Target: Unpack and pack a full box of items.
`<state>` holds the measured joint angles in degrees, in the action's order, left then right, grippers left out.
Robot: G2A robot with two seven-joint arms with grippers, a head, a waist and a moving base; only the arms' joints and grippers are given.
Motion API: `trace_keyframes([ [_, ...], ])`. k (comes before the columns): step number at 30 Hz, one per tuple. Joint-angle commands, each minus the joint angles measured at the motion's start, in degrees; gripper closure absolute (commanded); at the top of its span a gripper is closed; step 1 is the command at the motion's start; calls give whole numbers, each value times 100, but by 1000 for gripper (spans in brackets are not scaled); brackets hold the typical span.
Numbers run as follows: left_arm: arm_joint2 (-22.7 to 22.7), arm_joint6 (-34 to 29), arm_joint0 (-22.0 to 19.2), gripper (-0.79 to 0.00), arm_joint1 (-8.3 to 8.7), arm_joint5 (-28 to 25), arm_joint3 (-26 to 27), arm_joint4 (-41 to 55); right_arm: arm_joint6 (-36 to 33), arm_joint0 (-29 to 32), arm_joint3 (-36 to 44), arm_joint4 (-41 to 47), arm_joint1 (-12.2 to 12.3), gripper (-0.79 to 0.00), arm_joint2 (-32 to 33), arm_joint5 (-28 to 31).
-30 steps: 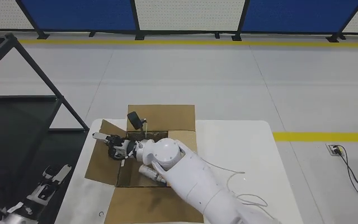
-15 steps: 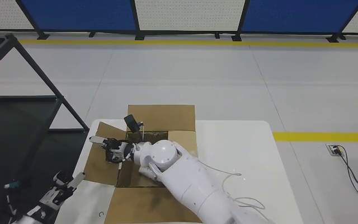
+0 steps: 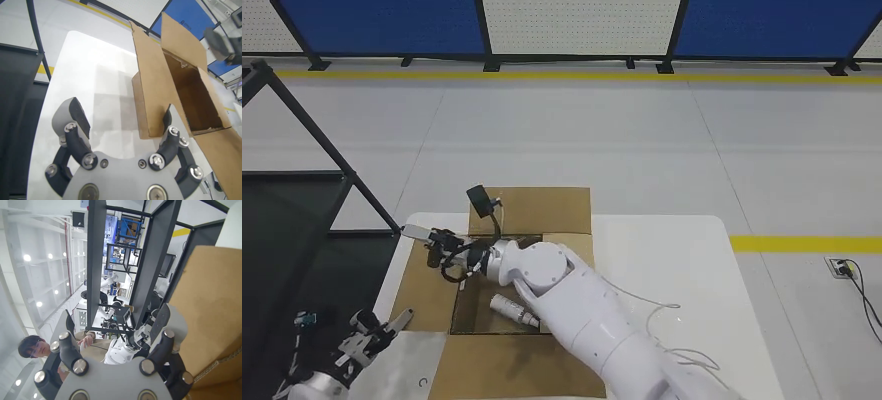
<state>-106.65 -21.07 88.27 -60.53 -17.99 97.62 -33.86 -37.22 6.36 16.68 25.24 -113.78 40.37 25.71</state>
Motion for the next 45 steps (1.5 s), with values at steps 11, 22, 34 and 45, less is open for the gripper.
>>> trace_keyframes([
  [11,490,-40,-288,-785,25,-92,-238,-1080,471,297,483,-636,551,-785,481,992],
  [22,421,53,-371,-785,48,-223,-194,-1109,792,1686,2867,-1775,1424,-785,1429,311],
  [34,-805,-509,-389,-785,132,-219,632,743,162,3739,6474,-2737,2078,-785,2784,-1273],
  [45,-1035,-863,-373,-785,160,-260,866,1256,116,3913,6775,-2759,2124,-785,2924,-1423],
])
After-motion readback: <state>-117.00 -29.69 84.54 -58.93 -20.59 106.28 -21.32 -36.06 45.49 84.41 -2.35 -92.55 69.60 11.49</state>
